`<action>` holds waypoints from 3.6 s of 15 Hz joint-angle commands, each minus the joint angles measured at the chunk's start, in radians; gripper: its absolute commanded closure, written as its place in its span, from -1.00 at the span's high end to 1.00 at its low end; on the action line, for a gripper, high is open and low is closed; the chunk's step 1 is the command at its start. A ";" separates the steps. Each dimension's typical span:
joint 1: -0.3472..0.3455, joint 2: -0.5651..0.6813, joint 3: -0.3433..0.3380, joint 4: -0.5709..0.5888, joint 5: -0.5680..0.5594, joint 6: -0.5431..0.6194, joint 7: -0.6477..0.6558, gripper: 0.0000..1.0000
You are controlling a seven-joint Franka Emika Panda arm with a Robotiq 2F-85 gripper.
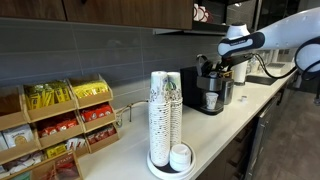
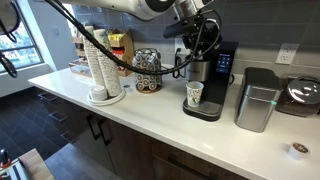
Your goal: Open the lid of the coffee machine and place the pod inside
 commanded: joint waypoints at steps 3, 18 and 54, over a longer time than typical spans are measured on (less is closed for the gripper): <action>0.019 -0.058 0.001 -0.009 -0.025 -0.032 -0.020 1.00; -0.006 0.001 0.047 0.003 0.060 0.080 0.001 1.00; -0.013 -0.082 0.004 -0.052 0.018 0.024 -0.012 1.00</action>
